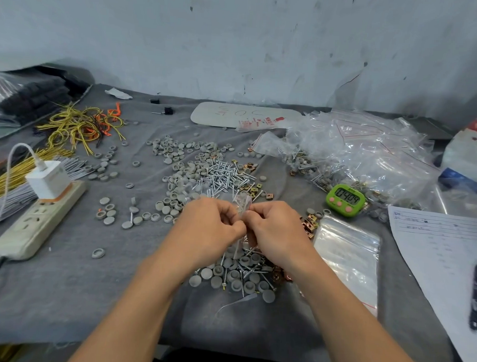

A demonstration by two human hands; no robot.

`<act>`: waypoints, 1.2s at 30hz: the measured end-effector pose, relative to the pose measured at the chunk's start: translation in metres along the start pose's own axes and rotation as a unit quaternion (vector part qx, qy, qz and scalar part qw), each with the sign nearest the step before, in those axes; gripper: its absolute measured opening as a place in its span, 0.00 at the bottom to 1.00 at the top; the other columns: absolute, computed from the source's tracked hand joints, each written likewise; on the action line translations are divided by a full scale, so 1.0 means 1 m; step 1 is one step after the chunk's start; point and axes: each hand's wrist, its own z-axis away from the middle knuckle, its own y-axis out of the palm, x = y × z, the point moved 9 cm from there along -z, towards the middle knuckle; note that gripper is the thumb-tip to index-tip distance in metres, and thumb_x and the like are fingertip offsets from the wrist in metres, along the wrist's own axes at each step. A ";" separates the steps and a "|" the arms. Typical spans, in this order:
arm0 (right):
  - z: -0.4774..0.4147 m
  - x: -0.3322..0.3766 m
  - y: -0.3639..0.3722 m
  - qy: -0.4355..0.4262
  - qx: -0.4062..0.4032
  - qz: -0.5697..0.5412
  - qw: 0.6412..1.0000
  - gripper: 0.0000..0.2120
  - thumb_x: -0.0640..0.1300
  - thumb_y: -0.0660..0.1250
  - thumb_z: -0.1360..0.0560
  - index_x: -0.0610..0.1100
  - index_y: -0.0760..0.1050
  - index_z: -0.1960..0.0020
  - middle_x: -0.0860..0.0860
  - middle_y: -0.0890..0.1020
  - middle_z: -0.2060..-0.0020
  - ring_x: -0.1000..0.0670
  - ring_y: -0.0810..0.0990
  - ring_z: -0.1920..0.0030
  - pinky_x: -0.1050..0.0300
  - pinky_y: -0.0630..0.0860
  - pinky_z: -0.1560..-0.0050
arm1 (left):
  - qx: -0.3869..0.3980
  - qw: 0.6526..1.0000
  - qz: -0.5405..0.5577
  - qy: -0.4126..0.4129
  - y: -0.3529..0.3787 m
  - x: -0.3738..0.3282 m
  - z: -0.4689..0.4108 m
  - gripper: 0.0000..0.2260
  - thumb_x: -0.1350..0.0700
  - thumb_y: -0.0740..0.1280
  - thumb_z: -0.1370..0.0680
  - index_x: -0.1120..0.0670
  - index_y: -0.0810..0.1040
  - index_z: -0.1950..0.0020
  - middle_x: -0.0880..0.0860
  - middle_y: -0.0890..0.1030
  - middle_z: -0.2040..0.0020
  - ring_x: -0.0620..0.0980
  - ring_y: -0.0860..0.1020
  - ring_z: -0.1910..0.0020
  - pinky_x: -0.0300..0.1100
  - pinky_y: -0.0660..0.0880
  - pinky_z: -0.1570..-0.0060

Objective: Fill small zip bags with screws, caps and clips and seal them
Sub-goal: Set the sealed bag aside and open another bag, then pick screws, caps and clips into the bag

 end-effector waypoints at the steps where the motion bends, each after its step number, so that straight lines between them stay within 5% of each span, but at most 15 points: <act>1: 0.000 0.000 0.000 -0.002 -0.001 0.010 1.000 0.18 0.43 0.66 0.21 0.41 0.76 0.69 0.47 0.80 0.74 0.55 0.72 0.74 0.61 0.69 0.70 | -0.001 1.000 -0.013 -0.003 0.000 0.000 0.000 0.09 0.55 0.72 0.28 0.53 0.80 0.68 0.47 0.80 0.73 0.40 0.73 0.77 0.31 0.68 0.75; 6: -0.001 0.003 -0.002 0.002 -0.018 0.060 0.998 0.17 0.45 0.66 0.20 0.42 0.79 0.67 0.48 0.80 0.73 0.50 0.77 0.68 0.63 0.68 0.69 | -0.069 0.991 -0.113 0.016 -0.005 -0.012 0.004 0.12 0.53 0.70 0.28 0.55 0.76 0.70 0.50 0.77 0.75 0.46 0.76 0.73 0.41 0.68 0.73; 12: 0.005 0.008 -0.015 -0.001 -0.074 0.161 0.984 0.20 0.49 0.65 0.19 0.50 0.74 0.70 0.56 0.76 0.74 0.58 0.73 0.70 0.65 0.61 0.71 | -0.228 0.949 -0.218 -0.029 -0.044 -0.014 0.013 0.15 0.49 0.70 0.28 0.51 0.71 0.71 0.45 0.68 0.77 0.40 0.64 0.75 0.38 0.54 0.72; 16: 0.008 0.012 -0.020 -0.007 -0.113 0.151 0.982 0.18 0.50 0.64 0.21 0.50 0.74 0.69 0.55 0.77 0.75 0.57 0.74 0.72 0.59 0.64 0.71 | -0.285 0.925 -0.245 -0.045 -0.055 -0.014 0.019 0.10 0.43 0.67 0.29 0.47 0.74 0.65 0.45 0.72 0.73 0.50 0.68 0.71 0.41 0.55 0.69; 19: 0.008 0.012 -0.024 -0.018 -0.135 0.070 0.988 0.17 0.47 0.64 0.24 0.46 0.75 0.71 0.53 0.74 0.80 0.55 0.72 0.77 0.64 0.62 0.78 | -0.248 0.941 -0.229 -0.005 -0.039 -0.022 0.020 0.12 0.38 0.65 0.30 0.41 0.69 0.53 0.45 0.80 0.65 0.52 0.79 0.63 0.44 0.66 0.64; 22: 0.007 0.008 -0.027 -0.011 -0.138 0.031 0.990 0.17 0.46 0.65 0.24 0.45 0.77 0.71 0.55 0.75 0.80 0.56 0.72 0.76 0.65 0.66 0.76 | -0.176 0.964 -0.199 0.000 -0.025 -0.018 0.016 0.16 0.44 0.69 0.29 0.38 0.63 0.47 0.45 0.81 0.63 0.51 0.81 0.59 0.47 0.71 0.60; 26: 0.008 0.007 -0.030 0.018 -0.143 0.115 0.983 0.14 0.52 0.67 0.24 0.48 0.81 0.65 0.54 0.80 0.75 0.54 0.79 0.70 0.59 0.74 0.66 | -0.249 0.958 -0.127 -0.070 -0.059 -0.003 0.017 0.17 0.52 0.72 0.30 0.38 0.67 0.49 0.43 0.78 0.67 0.45 0.76 0.66 0.43 0.65 0.67; 31: 0.014 0.021 -0.027 0.034 -0.165 0.214 0.962 0.11 0.58 0.69 0.27 0.52 0.82 0.61 0.56 0.81 0.70 0.49 0.79 0.65 0.56 0.71 0.62 | -0.223 0.972 -0.055 -0.046 -0.052 0.004 0.013 0.13 0.57 0.71 0.30 0.41 0.73 0.54 0.44 0.77 0.69 0.42 0.76 0.66 0.42 0.67 0.68; 34: 0.023 0.034 -0.029 -0.035 -0.224 0.145 0.963 0.10 0.55 0.74 0.29 0.51 0.78 0.63 0.57 0.78 0.72 0.52 0.77 0.68 0.56 0.70 0.63 | -0.227 0.972 -0.046 -0.026 -0.048 0.004 0.013 0.11 0.57 0.71 0.29 0.42 0.74 0.57 0.44 0.76 0.71 0.41 0.75 0.67 0.40 0.69 0.68; 36: 0.024 0.044 -0.017 -0.092 -0.187 0.068 0.976 0.03 0.49 0.75 0.27 0.52 0.82 0.56 0.57 0.81 0.68 0.53 0.79 0.66 0.55 0.77 0.61 | -0.228 0.972 -0.050 -0.012 -0.046 0.002 0.012 0.12 0.58 0.72 0.29 0.41 0.74 0.58 0.44 0.75 0.72 0.39 0.74 0.68 0.38 0.67 0.68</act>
